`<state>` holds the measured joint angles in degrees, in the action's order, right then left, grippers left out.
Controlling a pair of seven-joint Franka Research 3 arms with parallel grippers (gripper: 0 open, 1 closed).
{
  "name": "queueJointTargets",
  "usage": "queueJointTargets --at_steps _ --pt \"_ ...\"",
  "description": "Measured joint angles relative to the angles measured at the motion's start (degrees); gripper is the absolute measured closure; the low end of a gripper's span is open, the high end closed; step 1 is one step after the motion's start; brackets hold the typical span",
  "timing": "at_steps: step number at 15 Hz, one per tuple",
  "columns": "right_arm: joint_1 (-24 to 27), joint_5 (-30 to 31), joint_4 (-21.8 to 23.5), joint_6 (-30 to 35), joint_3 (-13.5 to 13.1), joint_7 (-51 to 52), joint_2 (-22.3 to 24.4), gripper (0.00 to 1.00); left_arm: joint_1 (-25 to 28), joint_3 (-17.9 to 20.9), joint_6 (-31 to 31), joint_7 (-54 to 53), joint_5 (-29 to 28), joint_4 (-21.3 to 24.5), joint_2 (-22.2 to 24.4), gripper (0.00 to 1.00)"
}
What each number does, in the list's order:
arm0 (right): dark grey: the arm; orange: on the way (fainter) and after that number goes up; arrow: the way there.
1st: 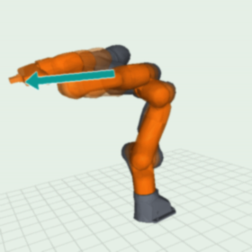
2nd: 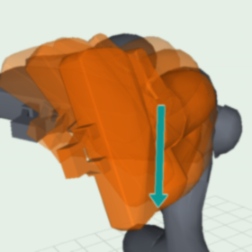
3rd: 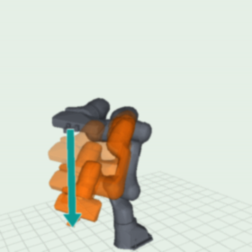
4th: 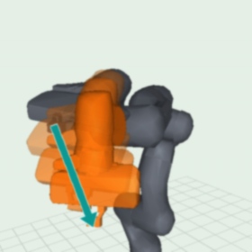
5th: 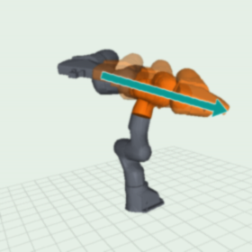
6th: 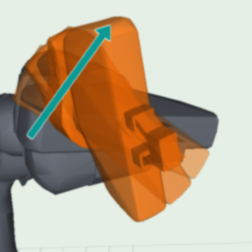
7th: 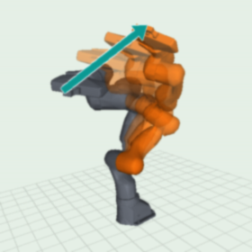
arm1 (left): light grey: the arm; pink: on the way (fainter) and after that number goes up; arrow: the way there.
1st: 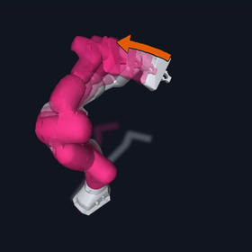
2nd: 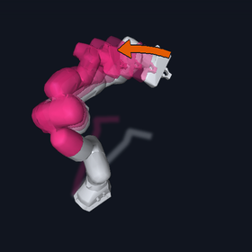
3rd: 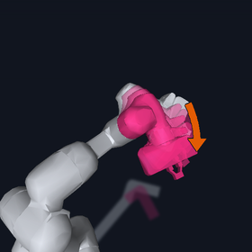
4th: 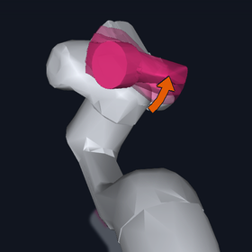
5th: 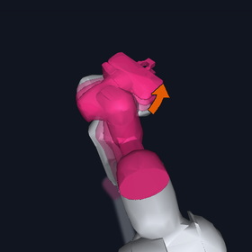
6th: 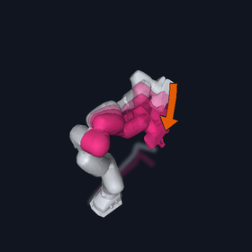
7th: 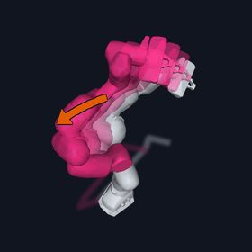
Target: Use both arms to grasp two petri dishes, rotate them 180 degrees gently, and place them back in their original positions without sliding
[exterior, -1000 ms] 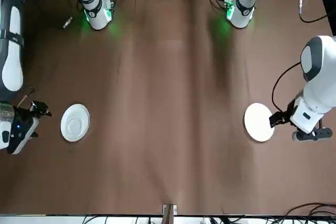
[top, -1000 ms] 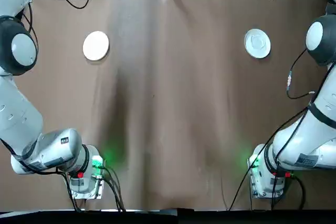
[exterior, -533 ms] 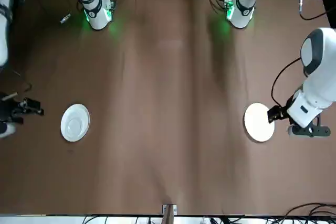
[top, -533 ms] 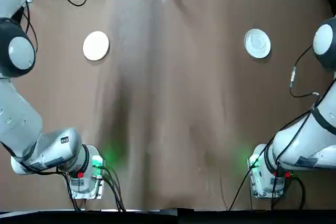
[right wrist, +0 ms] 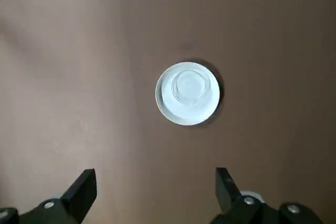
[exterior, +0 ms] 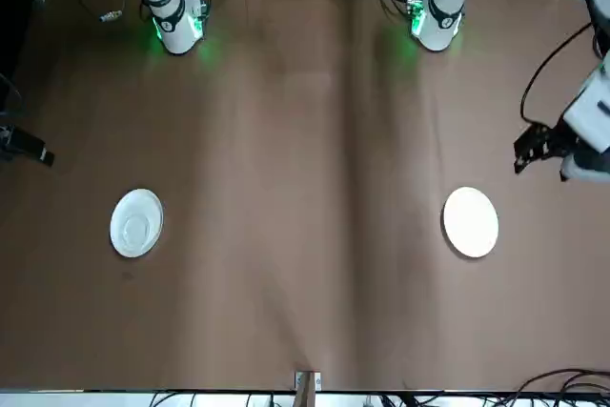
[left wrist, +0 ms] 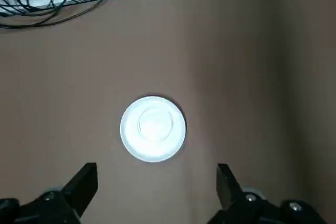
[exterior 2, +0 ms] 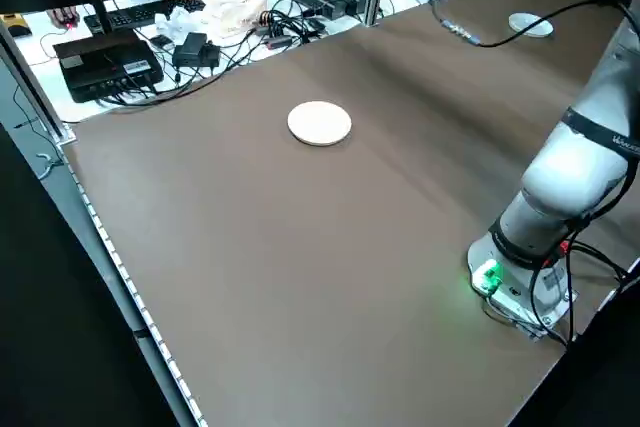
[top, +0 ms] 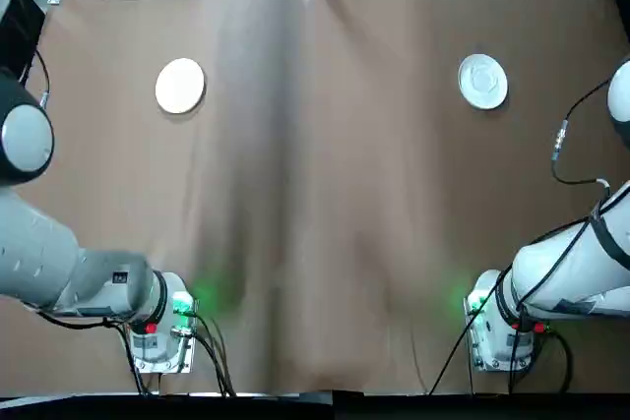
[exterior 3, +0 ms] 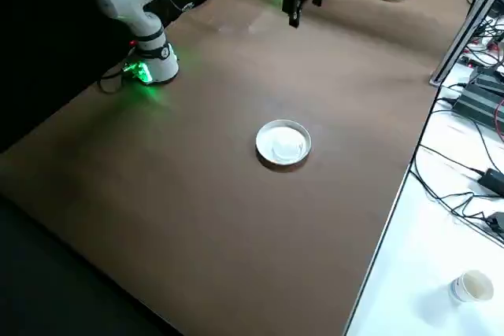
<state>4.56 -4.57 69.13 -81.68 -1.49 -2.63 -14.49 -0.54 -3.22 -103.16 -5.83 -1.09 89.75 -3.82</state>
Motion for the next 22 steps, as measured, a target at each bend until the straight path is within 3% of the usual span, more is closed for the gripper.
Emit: queueJointTargets --at_steps 2,6,10,12,22 --pt "0.3 0.0 0.1 2.3 -0.2 -0.2 0.3 0.0 0.0 0.3 1.9 -0.4 0.0 0.0 2.3 0.0" --pt "0.1 0.0 0.9 2.6 0.0 -0.2 1.6 0.0 -2.8 5.1 5.4 -1.9 0.1 0.0 6.1 0.0" --pt "-1.8 0.0 9.6 -3.8 0.2 -0.2 6.9 0.0 -4.6 6.3 9.0 1.0 0.2 -0.9 6.8 0.0" --pt "-1.8 0.0 11.5 -4.5 0.1 -0.2 8.5 0.0 -5.8 6.6 10.8 4.1 0.2 -2.0 6.8 0.0" --pt "-1.7 0.1 12.2 -2.8 -0.3 -0.2 9.2 0.0 -6.0 7.2 14.4 6.0 0.2 -1.1 6.5 0.0"
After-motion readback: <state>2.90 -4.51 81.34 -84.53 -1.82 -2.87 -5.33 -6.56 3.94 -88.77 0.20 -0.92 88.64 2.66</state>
